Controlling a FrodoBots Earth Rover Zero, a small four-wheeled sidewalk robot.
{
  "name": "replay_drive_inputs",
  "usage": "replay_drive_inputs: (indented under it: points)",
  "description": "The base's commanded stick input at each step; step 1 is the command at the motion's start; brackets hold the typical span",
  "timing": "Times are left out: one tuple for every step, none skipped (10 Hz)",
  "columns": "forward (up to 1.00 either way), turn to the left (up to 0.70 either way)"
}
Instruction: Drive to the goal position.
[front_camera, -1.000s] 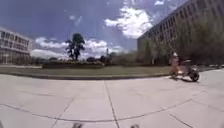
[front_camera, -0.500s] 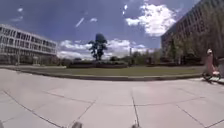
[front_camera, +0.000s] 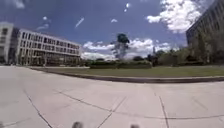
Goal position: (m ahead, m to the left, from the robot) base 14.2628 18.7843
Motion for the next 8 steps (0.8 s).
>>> replay_drive_inputs:
  points:
    - [0.70,0.03]
    - [0.70,0.18]
    - [0.70,0.35]
    - [0.70,0.35]
    - [0.70,0.35]
    - [0.70,0.35]
    - [0.70,0.35]
    - [0.70,0.35]
